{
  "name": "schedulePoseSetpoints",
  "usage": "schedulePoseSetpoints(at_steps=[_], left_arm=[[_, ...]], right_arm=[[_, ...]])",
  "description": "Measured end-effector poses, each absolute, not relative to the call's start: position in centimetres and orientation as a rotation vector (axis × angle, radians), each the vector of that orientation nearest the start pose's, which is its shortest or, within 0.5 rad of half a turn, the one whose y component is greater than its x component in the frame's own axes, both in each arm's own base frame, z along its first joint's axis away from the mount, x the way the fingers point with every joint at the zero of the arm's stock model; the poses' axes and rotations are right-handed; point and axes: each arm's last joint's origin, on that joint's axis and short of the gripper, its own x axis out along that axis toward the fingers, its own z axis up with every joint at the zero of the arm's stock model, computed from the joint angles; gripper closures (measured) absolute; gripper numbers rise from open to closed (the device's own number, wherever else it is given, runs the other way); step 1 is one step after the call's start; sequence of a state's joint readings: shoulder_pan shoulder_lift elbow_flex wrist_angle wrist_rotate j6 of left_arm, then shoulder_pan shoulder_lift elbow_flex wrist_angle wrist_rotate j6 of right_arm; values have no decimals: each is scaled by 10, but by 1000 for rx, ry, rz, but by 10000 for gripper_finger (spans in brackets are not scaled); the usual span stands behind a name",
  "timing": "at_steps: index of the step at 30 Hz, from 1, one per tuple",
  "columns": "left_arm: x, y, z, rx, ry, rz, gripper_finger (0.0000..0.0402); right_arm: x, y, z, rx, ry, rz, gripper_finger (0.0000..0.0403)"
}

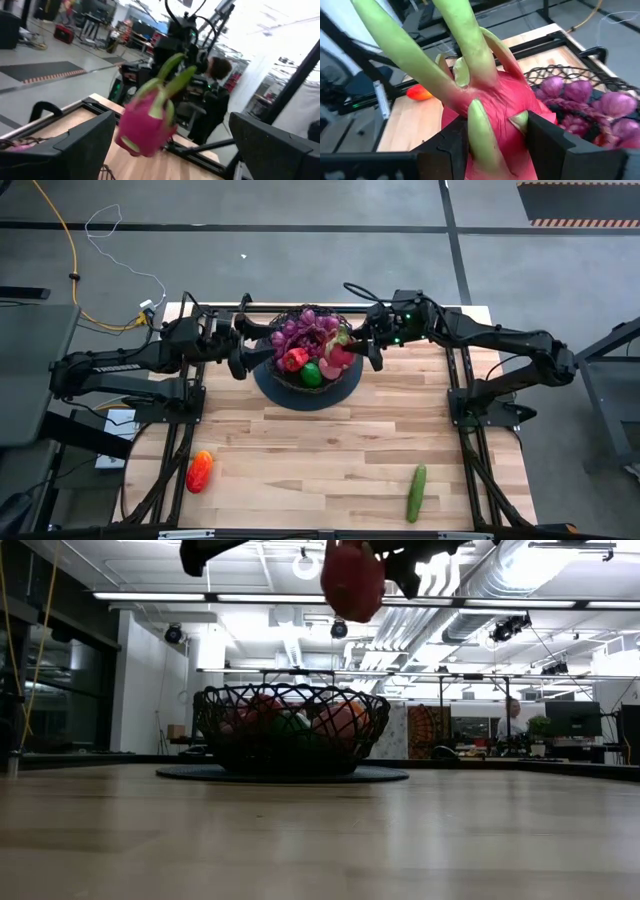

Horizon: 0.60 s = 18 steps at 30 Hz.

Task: Build produce basket
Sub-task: Put the dragonfruit into the wire basket

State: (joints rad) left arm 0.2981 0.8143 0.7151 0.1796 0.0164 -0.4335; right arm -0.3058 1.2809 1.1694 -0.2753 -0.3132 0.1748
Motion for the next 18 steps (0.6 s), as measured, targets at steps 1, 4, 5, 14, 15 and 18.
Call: schedulePoseSetpoints(at_steps=[1, 4, 5, 14, 15, 18], left_arm=[[177, 54, 338, -418, -136, 255, 23], [177, 54, 339, -418, -139, 253, 23], [177, 54, 339, -422, -139, 253, 23], [177, 54, 339, -425, -142, 252, 23], [177, 54, 339, -425, -142, 252, 23], [177, 54, 339, -425, -142, 252, 23]], right_arm=[[273, -77, 353, 288, 368, -41, 247], [273, -78, 353, 283, 362, -54, 247], [273, -78, 354, 282, 358, -56, 247], [323, -101, 343, 190, 518, -276, 247], [332, -106, 339, 184, 562, -305, 247], [357, -120, 315, 193, 713, -360, 247]])
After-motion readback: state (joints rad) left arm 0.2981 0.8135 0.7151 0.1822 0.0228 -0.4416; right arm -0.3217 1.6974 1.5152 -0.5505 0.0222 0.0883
